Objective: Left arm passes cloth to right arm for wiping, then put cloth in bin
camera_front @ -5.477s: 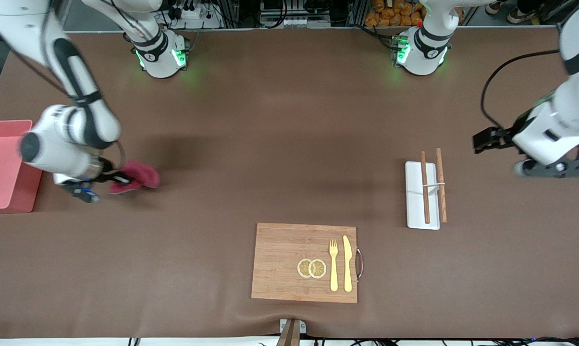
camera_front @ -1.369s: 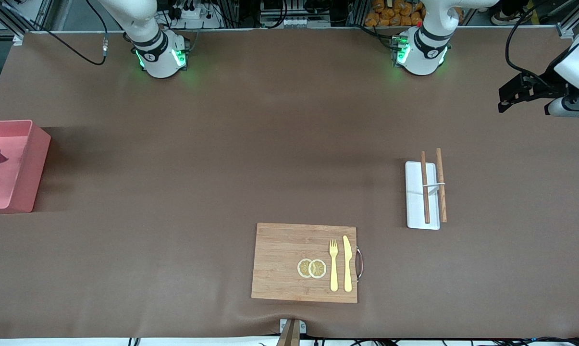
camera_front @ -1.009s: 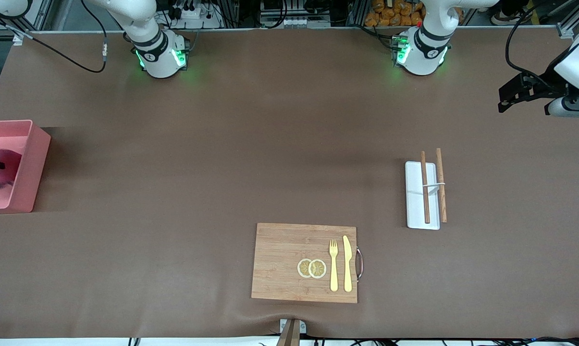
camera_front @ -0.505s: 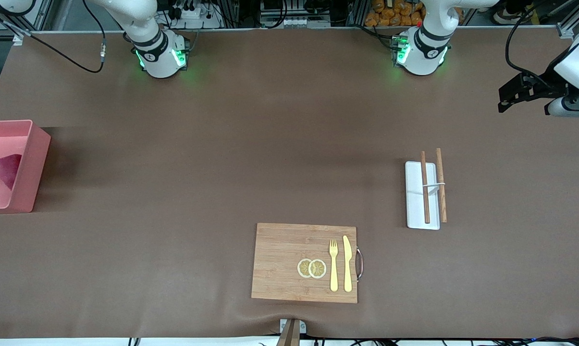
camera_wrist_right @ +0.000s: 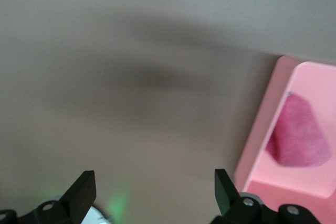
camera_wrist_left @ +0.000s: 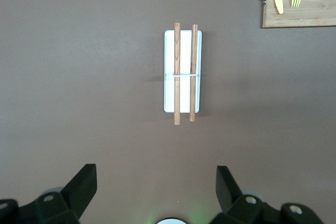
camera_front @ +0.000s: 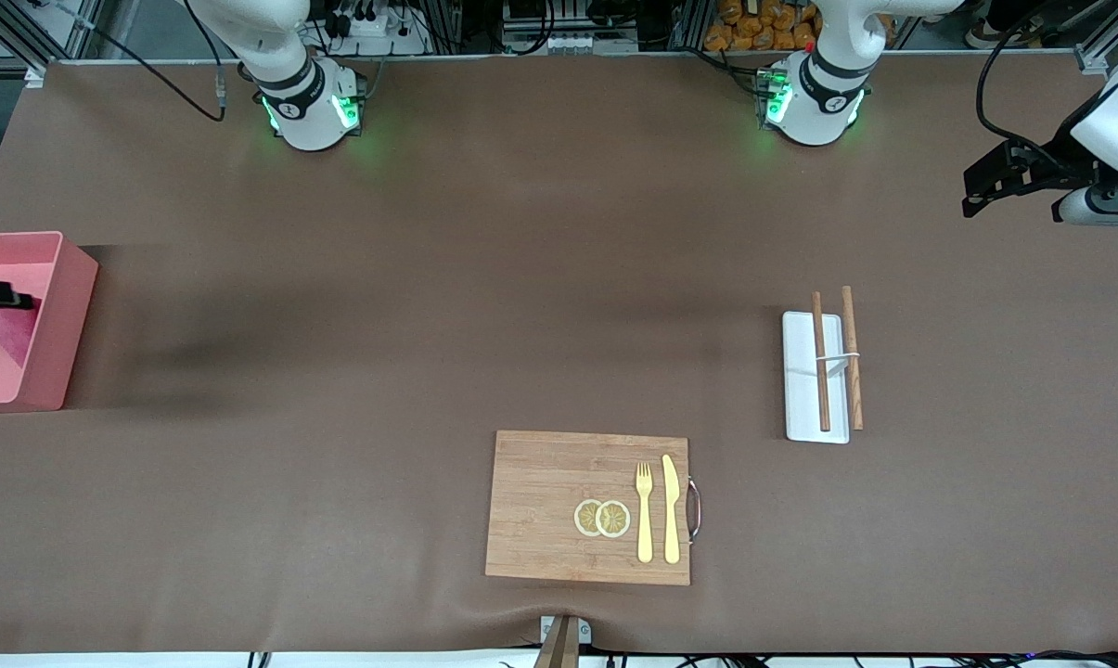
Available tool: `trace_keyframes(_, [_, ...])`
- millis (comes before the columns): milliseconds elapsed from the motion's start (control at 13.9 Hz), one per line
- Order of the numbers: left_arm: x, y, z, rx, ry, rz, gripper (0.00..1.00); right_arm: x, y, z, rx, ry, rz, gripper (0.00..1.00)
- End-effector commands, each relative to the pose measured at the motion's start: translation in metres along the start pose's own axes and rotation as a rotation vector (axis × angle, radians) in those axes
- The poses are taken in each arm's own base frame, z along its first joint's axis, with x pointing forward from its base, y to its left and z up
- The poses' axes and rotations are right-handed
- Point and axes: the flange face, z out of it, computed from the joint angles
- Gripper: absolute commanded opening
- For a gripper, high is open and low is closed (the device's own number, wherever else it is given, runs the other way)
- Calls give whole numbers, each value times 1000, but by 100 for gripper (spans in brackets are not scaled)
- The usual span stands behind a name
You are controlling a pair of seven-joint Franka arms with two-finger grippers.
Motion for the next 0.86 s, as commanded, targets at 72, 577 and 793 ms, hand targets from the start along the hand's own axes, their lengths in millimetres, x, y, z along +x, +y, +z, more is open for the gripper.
trace_keyframes(72, [-1, -2, -5, -16, -2, 0, 100, 11, -112, -23, -47, -25, 133, 100])
trace_keyframes(577, [-1, -4, -4, -15, -3, -5, 100, -30, -214, -13, -101, 206, 298, 100])
trace_keyframes(793, [-1, -2, -5, -14, -2, -5, 100, -46, -214, -20, -99, 239, 303, 100])
